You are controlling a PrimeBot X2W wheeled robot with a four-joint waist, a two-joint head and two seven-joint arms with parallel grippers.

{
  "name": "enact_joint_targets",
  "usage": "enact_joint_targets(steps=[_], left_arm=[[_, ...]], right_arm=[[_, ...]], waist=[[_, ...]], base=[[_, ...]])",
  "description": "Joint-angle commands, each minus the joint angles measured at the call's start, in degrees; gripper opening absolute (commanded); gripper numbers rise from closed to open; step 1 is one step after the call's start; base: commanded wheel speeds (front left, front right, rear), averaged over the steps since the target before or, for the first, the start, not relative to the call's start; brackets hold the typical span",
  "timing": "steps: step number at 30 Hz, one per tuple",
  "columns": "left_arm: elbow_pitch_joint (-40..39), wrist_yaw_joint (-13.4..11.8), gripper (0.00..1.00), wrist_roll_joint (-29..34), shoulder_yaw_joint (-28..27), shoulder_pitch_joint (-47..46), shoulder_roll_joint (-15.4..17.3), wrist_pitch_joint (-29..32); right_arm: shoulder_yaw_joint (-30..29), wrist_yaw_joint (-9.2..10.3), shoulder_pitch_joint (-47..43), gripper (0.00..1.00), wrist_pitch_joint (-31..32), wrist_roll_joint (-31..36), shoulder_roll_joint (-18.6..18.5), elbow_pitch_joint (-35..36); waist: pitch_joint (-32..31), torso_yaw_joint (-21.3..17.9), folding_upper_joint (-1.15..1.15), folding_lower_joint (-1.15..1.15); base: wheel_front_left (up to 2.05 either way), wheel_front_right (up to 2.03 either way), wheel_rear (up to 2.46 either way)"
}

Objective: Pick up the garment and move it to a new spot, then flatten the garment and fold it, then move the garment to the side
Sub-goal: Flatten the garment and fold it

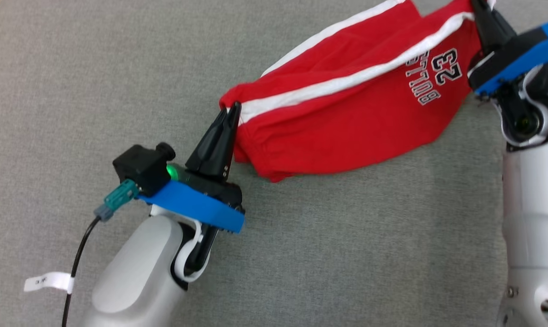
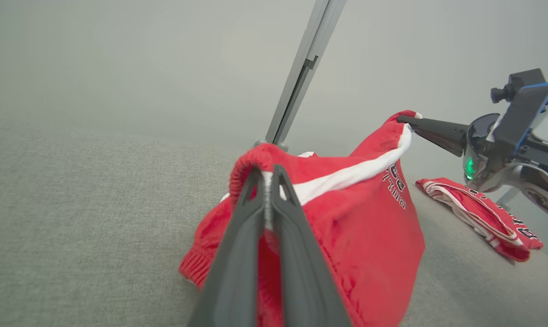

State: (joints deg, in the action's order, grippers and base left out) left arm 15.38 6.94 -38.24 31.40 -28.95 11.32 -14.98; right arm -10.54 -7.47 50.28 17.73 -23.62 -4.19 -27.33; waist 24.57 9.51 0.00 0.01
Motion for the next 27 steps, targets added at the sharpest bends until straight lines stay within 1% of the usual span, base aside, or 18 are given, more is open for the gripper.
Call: enact_joint_targets(steps=[1, 7, 12, 13, 14, 15, 16, 22, 27], left_arm=[[0.5, 0.3, 0.0, 0.4, -0.7, -1.9, -0.7, -0.2], [3.4, 0.6, 0.0, 1.8, -2.7, -5.7, -3.7, -0.3], [5.7, 0.7, 0.0, 3.1, -3.4, -7.8, -5.4, -0.3], [6.1, 0.6, 0.0, 3.1, -3.5, -8.2, -5.6, -0.3], [6.9, 0.5, 0.18, 3.4, -3.2, -8.3, -5.7, -0.3], [7.3, 0.5, 0.77, 3.5, -3.0, -8.5, -5.9, -0.3], [7.6, 0.5, 1.0, 3.6, -3.3, -8.7, -6.0, -0.3], [7.6, 0.5, 1.0, 7.2, -5.0, -5.6, -6.6, -0.3], [4.2, 0.5, 1.0, 10.9, -7.5, -0.7, -6.2, -0.3]], right_arm=[[-0.1, -0.05, 2.9, 0.0, -0.8, 1.4, -0.7, -1.9], [-0.9, -0.05, 11.4, 0.0, -3.1, 6.1, -1.9, -11.1], [-0.2, -0.05, 16.5, 0.0, -5.3, 9.0, -2.1, -18.1], [-0.3, -0.05, 17.4, 0.44, -6.1, 9.3, -2.2, -19.2], [-0.1, -0.05, 18.0, 0.96, -6.7, 9.8, -2.5, -20.3], [0.3, -0.05, 18.4, 1.0, -7.2, 9.8, -2.5, -21.4], [0.6, -0.05, 18.5, 1.0, -7.8, 9.7, -2.6, -22.3], [4.6, -0.05, 16.8, 1.0, -11.0, 8.0, -4.3, -25.5], [10.0, -0.05, 13.0, 1.0, -12.9, 6.0, -8.1, -25.5]], waist=[[1.8, 1.5, 0.0, -0.01], [4.8, 3.3, 0.0, -0.01], [6.6, 3.7, 0.0, -0.01], [6.8, 3.7, 0.0, -0.01], [6.9, 3.8, 0.0, -0.01], [6.9, 3.8, 0.0, -0.01], [6.8, 3.9, 0.0, -0.01], [5.0, 3.3, 0.0, -0.01], [2.6, 3.3, 0.0, -0.01]], base=[[0.0, 0.0, 0.0], [0.0, 0.0, 0.0], [0.0, 0.0, 0.0], [0.0, 0.0, 0.0], [0.0, 0.0, 0.0], [0.0, 0.0, 0.0], [0.0, 0.0, 0.0], [0.0, 0.0, 0.0], [0.0, 0.0, 0.0]])
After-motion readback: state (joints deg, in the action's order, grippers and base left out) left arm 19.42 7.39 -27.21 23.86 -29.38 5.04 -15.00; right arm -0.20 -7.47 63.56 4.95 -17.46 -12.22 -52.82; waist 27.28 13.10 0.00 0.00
